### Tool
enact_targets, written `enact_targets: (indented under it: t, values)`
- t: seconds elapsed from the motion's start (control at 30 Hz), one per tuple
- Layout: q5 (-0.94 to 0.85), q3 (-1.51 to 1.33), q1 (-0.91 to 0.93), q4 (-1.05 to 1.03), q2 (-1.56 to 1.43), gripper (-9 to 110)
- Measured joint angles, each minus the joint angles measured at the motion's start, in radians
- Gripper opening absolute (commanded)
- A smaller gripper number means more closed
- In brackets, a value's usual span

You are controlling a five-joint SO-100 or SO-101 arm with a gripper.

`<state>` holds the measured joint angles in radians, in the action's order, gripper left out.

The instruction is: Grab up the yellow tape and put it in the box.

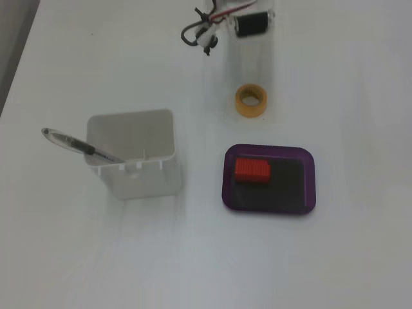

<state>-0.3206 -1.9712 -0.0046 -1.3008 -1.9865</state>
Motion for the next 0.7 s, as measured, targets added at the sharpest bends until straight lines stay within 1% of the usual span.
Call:
enact_targets:
  t: [0.13,0.23,0.4,0.7]
  values:
    - [0.000,0.044,-0.023,0.015,0.155,13]
    - [0.009,0.046,-0.015,0.064,0.224,13]
    - [0.015,0.028,-0.020,0.141,0.238,13]
    - [0.015,-0.167,-0.017,0.316,0.235,13]
